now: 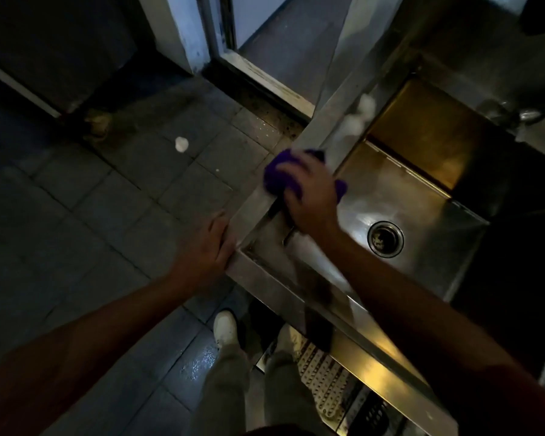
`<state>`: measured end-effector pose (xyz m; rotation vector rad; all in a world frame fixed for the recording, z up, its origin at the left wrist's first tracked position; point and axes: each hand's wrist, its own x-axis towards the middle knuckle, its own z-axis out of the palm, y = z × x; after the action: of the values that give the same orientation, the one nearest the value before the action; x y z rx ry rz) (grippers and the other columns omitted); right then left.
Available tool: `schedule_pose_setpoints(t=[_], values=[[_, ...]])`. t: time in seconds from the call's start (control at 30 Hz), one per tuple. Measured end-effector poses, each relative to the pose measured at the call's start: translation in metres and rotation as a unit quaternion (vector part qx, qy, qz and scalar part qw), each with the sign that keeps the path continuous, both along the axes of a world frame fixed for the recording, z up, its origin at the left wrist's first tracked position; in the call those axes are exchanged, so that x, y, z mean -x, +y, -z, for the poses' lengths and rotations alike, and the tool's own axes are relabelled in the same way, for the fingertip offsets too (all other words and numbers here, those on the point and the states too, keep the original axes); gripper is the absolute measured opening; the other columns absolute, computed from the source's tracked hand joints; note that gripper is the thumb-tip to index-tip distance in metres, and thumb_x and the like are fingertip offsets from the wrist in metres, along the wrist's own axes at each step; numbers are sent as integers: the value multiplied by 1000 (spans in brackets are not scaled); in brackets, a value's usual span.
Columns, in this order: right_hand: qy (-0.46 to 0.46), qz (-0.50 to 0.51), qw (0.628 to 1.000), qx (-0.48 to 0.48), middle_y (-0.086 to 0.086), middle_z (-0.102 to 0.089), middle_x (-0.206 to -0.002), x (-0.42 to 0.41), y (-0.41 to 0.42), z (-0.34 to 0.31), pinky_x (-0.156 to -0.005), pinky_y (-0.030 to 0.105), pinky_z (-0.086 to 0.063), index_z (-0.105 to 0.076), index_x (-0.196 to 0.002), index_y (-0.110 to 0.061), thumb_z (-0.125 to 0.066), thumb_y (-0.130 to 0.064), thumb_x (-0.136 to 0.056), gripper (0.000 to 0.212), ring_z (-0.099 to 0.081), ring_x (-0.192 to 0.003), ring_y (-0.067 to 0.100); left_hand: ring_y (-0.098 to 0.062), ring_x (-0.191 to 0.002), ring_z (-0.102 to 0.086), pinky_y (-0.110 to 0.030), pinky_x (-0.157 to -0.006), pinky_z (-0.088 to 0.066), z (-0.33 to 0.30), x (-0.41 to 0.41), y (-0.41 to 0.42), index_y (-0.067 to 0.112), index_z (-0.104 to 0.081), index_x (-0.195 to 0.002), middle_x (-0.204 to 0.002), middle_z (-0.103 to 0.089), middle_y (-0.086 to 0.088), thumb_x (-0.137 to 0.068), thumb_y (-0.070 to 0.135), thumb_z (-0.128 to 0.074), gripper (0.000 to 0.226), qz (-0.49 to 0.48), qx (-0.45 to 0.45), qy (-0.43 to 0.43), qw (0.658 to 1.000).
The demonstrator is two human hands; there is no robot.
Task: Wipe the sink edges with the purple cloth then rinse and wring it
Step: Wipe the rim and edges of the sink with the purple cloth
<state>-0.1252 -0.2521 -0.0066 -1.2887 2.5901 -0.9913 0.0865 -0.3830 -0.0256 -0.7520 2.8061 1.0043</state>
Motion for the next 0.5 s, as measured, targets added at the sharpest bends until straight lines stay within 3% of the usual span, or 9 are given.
schedule_pose_setpoints(t=[0.07,0.17,0.33,0.5], values=[[5,-56,998,12,12,-50,-147,-50,11,7,-115,52,-31,-64,-130,-18,-59,-27,-86,45,-42,-138,33,-26,-117,-53,-31,-92,-40,3,3,4,11,-43,-142,-141,-48,-11,-101,43,-33,53,-14,4,3,1000],[44,-56,997,-6,12,-49,-149,-62,6,21,-115,55,-29,-64,-133,-19,-65,-29,-87,47,-40,-141,32,-26,-110,-55,-36,-90,-46,5,2,2,13,-41,-141,-136,-52,-11,-102,44,-31,50,-11,4,5,1000],[83,-22,996,-40,14,-46,-151,-14,-9,26,-114,60,-30,-57,-138,-19,-65,-33,-87,53,-38,-141,36,-19,-79,-51,-32,-69,-37,1,4,3,19,-44,-121,-99,-56,-6,-100,50,-25,42,-14,18,2,1000],[82,76,993,-46,15,-49,-146,63,-24,27,-111,57,-37,-55,-137,-20,-59,-36,-92,48,-45,-135,36,-25,-76,-57,-30,-70,-36,-2,5,4,18,-44,-123,-96,-60,-9,-102,40,-34,31,-25,12,-2,1000]])
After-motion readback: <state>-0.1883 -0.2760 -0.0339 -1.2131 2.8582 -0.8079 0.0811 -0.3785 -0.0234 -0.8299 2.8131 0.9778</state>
